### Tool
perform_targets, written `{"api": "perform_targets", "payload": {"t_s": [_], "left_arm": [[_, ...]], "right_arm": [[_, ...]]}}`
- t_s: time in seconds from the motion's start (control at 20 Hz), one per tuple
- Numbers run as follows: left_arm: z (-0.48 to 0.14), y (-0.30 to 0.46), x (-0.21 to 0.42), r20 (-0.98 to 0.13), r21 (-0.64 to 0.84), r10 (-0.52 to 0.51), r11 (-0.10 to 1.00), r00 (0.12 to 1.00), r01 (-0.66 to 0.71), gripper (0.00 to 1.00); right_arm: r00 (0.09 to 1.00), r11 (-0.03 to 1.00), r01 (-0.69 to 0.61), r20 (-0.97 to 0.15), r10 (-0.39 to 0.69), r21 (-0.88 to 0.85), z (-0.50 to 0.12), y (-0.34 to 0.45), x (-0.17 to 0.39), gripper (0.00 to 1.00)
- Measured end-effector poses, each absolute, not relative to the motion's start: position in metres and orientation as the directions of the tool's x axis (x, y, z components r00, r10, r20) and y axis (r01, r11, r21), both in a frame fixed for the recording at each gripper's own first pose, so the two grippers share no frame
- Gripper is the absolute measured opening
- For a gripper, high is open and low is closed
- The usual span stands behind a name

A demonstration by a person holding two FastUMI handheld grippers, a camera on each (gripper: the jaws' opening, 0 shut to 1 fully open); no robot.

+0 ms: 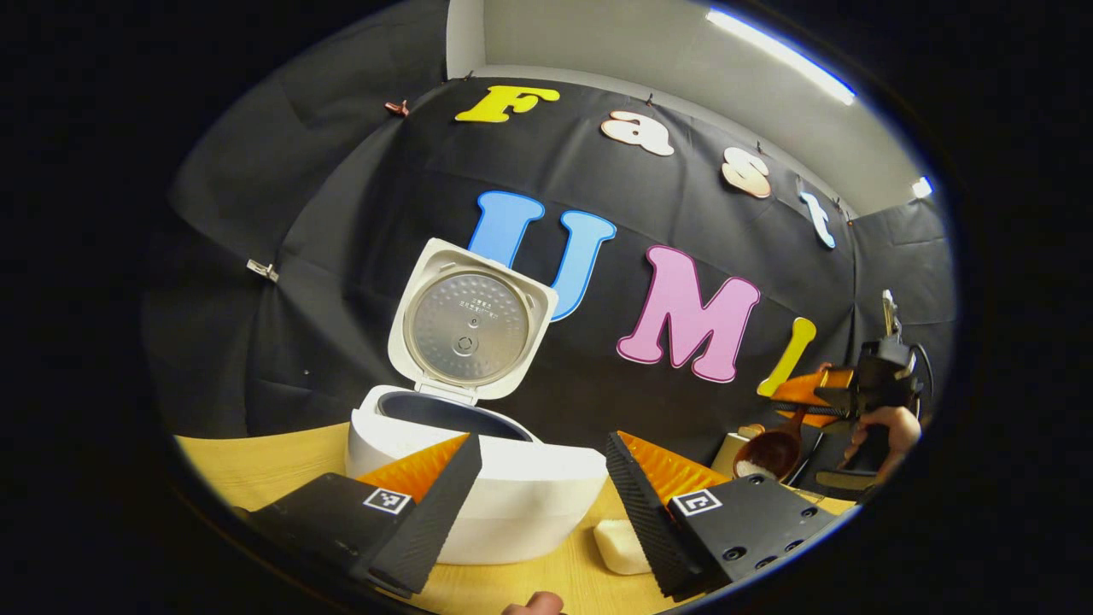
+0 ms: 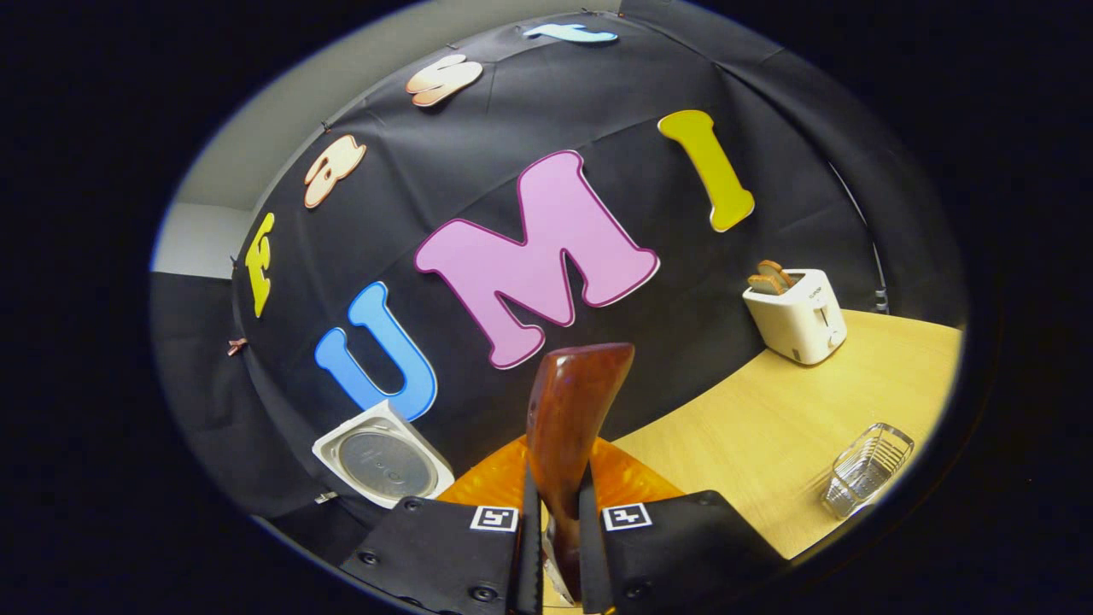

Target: Close the left gripper, press the button to open the rice cooker; take a wooden spoon from the chopstick holder with the right hand, scoop a spoonful of rice and pour it into the rice cooker, then put the wooden spoon back into the chopstick holder.

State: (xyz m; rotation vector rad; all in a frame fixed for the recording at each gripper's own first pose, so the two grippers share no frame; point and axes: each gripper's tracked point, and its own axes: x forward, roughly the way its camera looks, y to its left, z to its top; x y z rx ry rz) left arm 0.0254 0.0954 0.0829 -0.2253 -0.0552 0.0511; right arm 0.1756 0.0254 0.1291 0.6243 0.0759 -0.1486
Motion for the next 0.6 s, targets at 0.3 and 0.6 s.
{"api": "perform_targets", "payload": {"t_s": [0.3,0.6], "left_arm": [[0.092,0.105,0.018,0.065,-0.224,0.091,0.972,0.994,-0.074,0.95],[0.089,0.132,0.010,0.068,-0.267,0.112,0.959,0.991,-0.091,0.95]], "right_arm": [[0.989,0.730,0.144,-0.123,-0.083,0.668,0.141,0.065,0.224,0.19],[0.992,0.640,0.114,-0.122,-0.032,0.760,0.140,0.115,0.271,0.19]]}}
